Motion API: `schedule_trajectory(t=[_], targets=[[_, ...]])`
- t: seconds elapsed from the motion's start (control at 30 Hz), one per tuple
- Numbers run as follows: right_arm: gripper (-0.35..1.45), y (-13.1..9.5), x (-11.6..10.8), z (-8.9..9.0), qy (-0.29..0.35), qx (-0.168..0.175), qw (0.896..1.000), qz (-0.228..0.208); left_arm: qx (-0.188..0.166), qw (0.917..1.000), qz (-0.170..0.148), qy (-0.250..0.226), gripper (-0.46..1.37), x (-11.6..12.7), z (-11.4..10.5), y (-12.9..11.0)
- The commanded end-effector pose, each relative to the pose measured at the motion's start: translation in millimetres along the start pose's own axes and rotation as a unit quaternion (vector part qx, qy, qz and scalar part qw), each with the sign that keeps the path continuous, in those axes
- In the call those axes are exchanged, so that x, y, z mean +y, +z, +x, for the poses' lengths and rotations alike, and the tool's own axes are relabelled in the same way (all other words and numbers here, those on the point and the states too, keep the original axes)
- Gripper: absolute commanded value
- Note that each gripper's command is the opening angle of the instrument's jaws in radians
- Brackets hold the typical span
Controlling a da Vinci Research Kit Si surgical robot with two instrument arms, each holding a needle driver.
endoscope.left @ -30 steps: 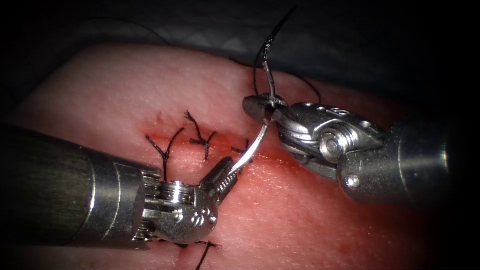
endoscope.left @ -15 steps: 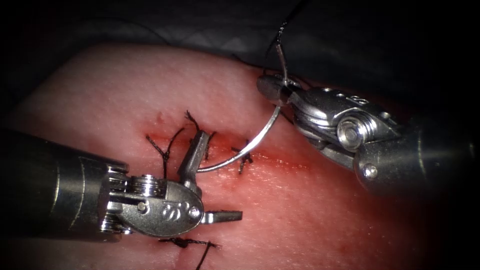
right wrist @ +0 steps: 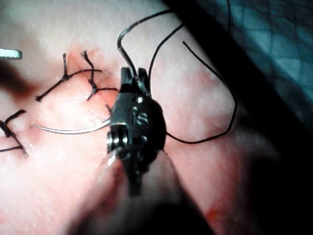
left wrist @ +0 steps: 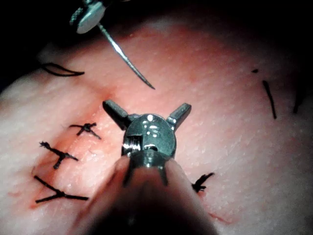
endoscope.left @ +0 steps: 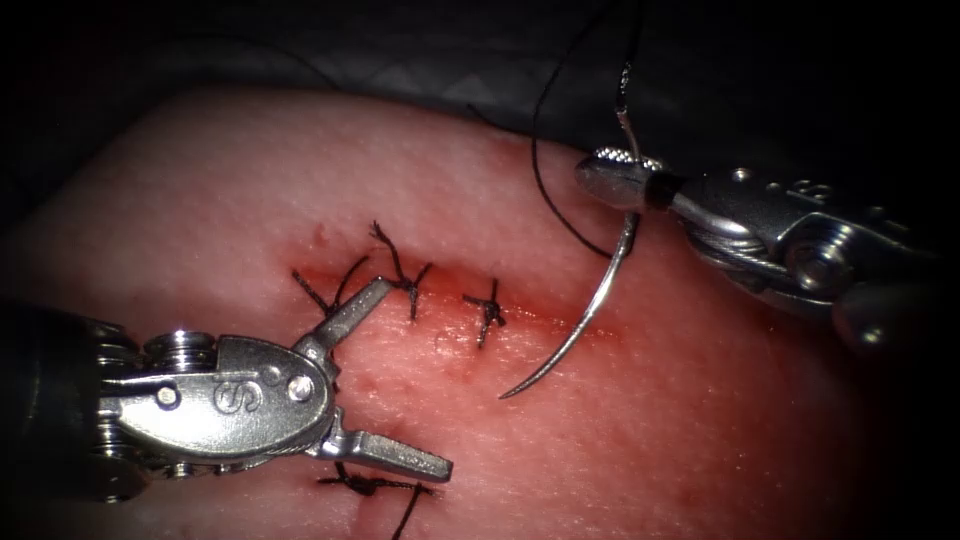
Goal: Wound Closure
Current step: Insert left driver into wound
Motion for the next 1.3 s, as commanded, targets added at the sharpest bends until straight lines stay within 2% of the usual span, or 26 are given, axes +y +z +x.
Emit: schedule_trajectory(t=[0.03,0.17,0.4,0.57,0.63,0.7,0.8,0.93,1.07,1.1,1.2,1.3], targets=[[-0.35,-0.3,0.4,-0.1,-0.004,0.002,1.000,0.007,-0.001,0.9999,-0.016,-0.004,1.01,0.0,0.0,0.5],[-0.35,-1.2,1.8,-0.3,-0.043,0.018,0.998,0.033,-0.002,0.9979,-0.063,-0.013,0.82,-0.6,0.2,2.1],[-0.35,-1.9,3.1,-0.5,-0.102,0.050,0.989,0.100,-0.003,0.9966,-0.082,0.006,0.58,-2.8,0.7,5.3],[-0.35,-2.2,3.9,-0.6,-0.150,0.075,0.975,0.147,-0.016,0.9956,-0.091,0.017,0.57,-5.0,0.2,7.9],[-0.35,-2.3,4.0,-0.6,-0.163,0.082,0.969,0.165,-0.027,0.9957,-0.086,0.021,0.58,-5.9,-0.1,8.7],[-0.35,-2.4,4.0,-0.7,-0.168,0.086,0.969,0.161,-0.040,0.9960,-0.075,0.027,0.53,-7.1,-0.6,9.7],[-0.35,-2.4,4.1,-0.7,-0.173,0.087,0.967,0.163,-0.041,0.9964,-0.067,0.032,0.41,-8.5,-1.4,10.6],[-0.35,-2.5,4.1,-0.7,-0.179,0.088,0.967,0.161,-0.038,0.9981,-0.030,0.037,0.22,-10.1,-3.2,12.0],[-0.35,-2.5,4.2,-0.7,-0.193,0.091,0.965,0.149,-0.035,0.9983,-0.003,0.046,0.08,-10.4,-5.1,13.4],[-0.35,-2.5,4.2,-0.7,-0.193,0.091,0.966,0.147,-0.035,0.9983,-0.003,0.046,0.07,-10.4,-5.2,13.5],[-0.35,-2.3,4.5,-0.5,-0.218,0.097,0.962,0.136,-0.033,0.9976,0.009,0.061,-0.12,-10.1,-6.4,14.5],[-0.35,-2.2,4.6,-0.5,-0.231,0.101,0.959,0.132,-0.033,0.9972,0.014,0.065,-0.19,-9.8,-7.0,14.9]])
